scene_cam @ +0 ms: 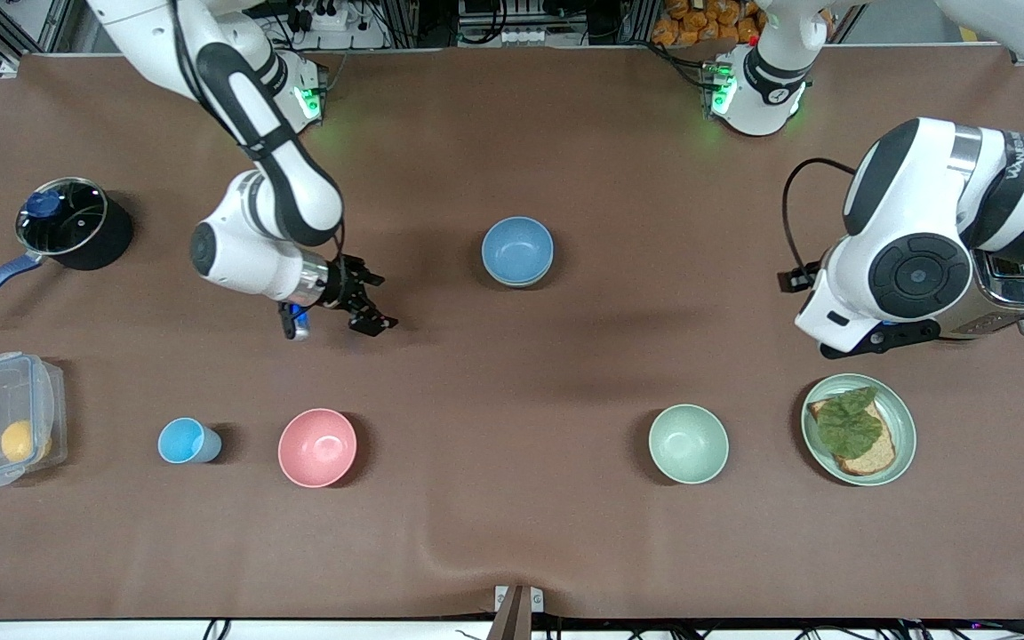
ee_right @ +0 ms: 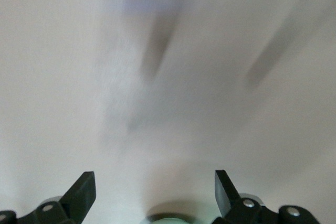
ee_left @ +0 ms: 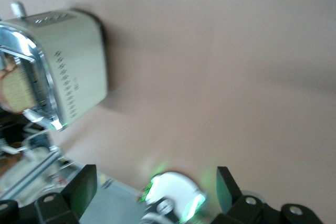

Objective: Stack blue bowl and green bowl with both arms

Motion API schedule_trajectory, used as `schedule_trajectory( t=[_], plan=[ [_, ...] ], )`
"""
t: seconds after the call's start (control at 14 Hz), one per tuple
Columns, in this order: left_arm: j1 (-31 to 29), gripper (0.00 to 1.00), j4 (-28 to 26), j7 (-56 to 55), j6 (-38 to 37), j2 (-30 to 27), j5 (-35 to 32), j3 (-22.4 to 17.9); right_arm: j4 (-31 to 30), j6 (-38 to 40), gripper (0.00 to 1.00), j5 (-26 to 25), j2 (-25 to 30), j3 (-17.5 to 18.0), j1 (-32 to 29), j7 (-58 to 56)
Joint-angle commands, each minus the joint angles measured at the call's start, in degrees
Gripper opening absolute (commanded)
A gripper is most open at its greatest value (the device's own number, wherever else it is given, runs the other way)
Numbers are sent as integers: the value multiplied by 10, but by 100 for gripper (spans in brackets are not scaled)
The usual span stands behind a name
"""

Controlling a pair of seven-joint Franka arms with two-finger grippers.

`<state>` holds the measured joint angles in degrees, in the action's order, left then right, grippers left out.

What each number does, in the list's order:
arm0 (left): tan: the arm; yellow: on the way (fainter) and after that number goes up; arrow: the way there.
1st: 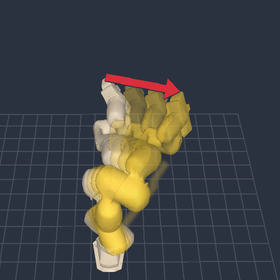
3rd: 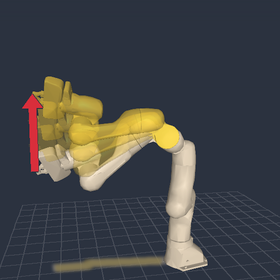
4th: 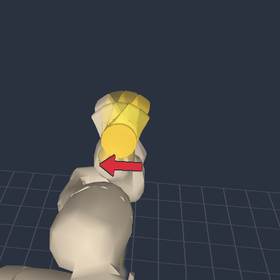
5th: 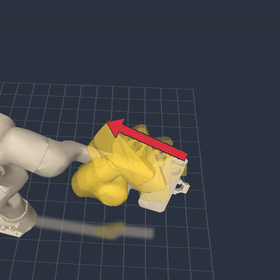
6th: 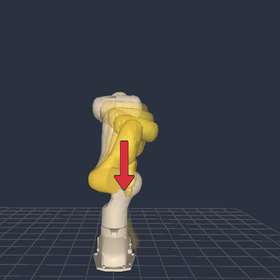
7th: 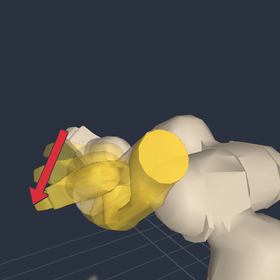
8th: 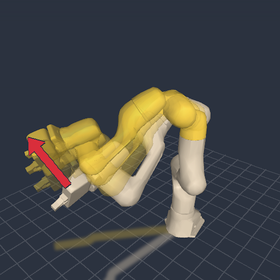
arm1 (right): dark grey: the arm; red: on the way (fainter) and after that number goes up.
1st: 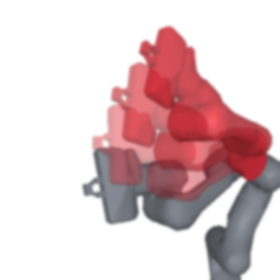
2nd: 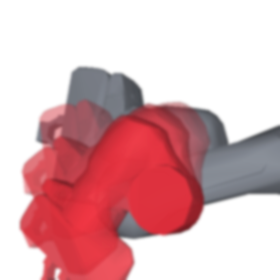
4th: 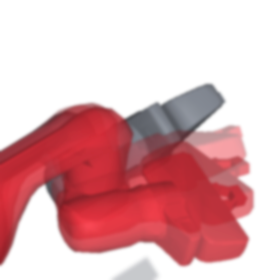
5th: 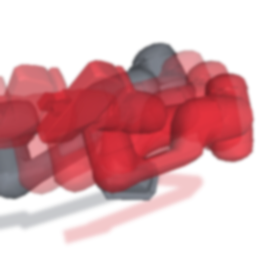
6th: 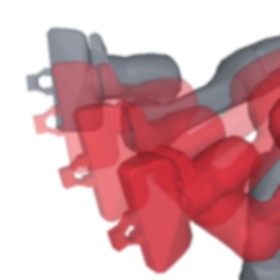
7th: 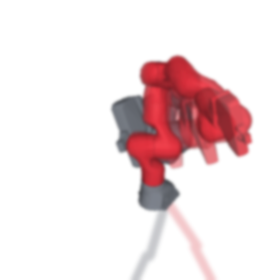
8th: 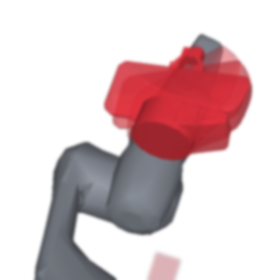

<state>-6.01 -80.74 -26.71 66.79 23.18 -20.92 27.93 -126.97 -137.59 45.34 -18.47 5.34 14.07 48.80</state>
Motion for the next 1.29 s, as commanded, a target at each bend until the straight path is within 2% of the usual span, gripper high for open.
schedule_trajectory(
  t=[0.0,0.21,0.36,0.57,0.79,0.93,1.07,1.21],
  plan=[
    [6,100,-2,70,-70,-12,-16,-5,-8,63,100,-68,37,6,-58,-1],
    [2,100,-3,84,-125,-60,-4,-5,32,171,100,-165,54,10,-121,3],
    [-13,100,-3,85,-155,-94,29,-8,84,257,100,-216,57,7,-143,4],
    [-70,100,-7,73,-143,-168,143,-9,154,376,100,-289,70,8,-170,5],
    [-127,100,-61,73,-25,-228,210,-9,244,489,100,-342,72,8,-173,6],
    [-131,100,-84,73,59,-226,209,-9,334,571,100,-383,70,11,-173,6],
    [-132,100,-80,75,98,-220,201,-9,396,614,100,-425,71,19,-168,0],
    [-135,100,-80,79,126,-218,193,-9,442,653,100,-444,80,45,-173,-1]
  ],
)
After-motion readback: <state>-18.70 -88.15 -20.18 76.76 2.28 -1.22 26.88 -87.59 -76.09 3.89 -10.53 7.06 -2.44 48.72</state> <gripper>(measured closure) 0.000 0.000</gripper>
